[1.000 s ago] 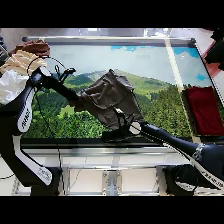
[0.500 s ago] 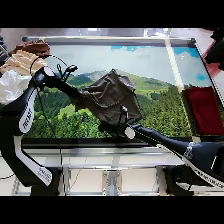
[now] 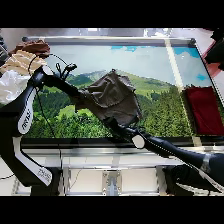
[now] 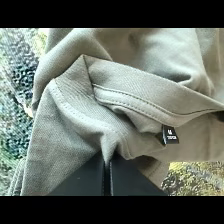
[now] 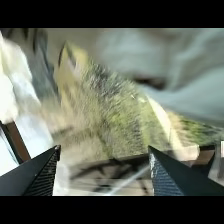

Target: Fold the shirts.

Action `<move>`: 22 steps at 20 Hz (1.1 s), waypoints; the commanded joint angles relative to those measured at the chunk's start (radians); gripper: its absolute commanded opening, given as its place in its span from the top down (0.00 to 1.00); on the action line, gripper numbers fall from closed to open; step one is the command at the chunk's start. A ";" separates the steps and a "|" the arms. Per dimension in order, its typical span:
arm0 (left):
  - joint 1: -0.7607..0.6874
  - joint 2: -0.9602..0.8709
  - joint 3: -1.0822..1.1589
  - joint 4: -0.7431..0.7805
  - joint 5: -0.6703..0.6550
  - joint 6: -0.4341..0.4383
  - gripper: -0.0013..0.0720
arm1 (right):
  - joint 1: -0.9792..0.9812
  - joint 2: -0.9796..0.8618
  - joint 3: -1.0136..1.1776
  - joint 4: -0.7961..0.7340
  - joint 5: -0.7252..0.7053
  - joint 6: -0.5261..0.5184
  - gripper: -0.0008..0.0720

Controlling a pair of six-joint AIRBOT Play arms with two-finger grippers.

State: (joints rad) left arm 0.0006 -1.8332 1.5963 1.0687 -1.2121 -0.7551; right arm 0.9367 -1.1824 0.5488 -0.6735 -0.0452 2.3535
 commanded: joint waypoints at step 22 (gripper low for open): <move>0.027 0.161 0.001 -0.008 0.015 -0.035 0.97 | -0.102 -0.017 -0.014 -0.066 -0.389 0.051 0.97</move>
State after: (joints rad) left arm 0.0090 -1.7561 1.5963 1.0607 -1.1969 -0.7563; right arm 0.8768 -1.2907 0.5194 -0.6338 -0.3859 2.5614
